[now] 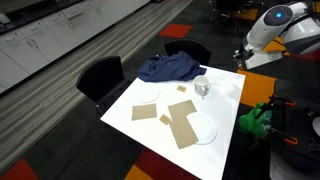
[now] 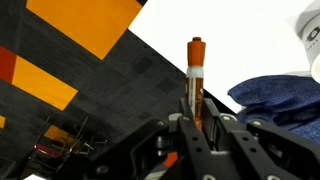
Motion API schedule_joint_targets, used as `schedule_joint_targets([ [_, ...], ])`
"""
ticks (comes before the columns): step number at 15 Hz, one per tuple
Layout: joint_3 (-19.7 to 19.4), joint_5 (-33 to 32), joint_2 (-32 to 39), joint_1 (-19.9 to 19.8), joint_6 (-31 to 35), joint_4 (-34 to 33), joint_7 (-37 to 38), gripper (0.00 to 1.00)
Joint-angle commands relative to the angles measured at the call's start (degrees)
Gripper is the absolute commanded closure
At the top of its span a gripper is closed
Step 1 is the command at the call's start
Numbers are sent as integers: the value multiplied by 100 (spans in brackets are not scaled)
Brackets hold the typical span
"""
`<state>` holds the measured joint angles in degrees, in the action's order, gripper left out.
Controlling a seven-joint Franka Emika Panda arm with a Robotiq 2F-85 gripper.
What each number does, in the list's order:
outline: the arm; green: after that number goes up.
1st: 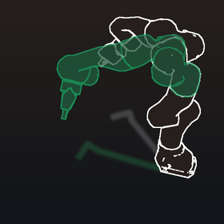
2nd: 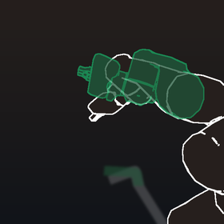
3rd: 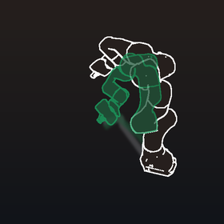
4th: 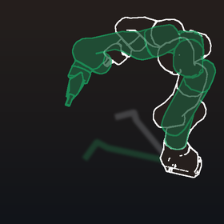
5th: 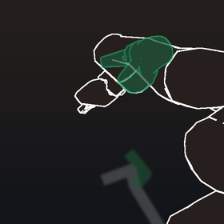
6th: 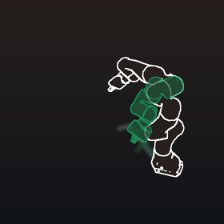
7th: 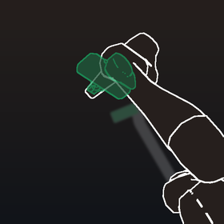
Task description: Remove the red marker from the mug and place it on the table
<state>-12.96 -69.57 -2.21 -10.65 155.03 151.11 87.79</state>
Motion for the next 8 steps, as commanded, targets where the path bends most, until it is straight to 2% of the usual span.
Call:
schedule_joint_targets([
  [1, -129, -207, 230, -94, 679, -39, -239, 96],
  [2, -137, -320, 342, -91, 723, -99, -154, 96],
  [4, -108, -105, 737, -39, 998, -284, -314, 96],
  [8, -18, 639, 1517, -127, 1372, -516, -1365, 96],
])
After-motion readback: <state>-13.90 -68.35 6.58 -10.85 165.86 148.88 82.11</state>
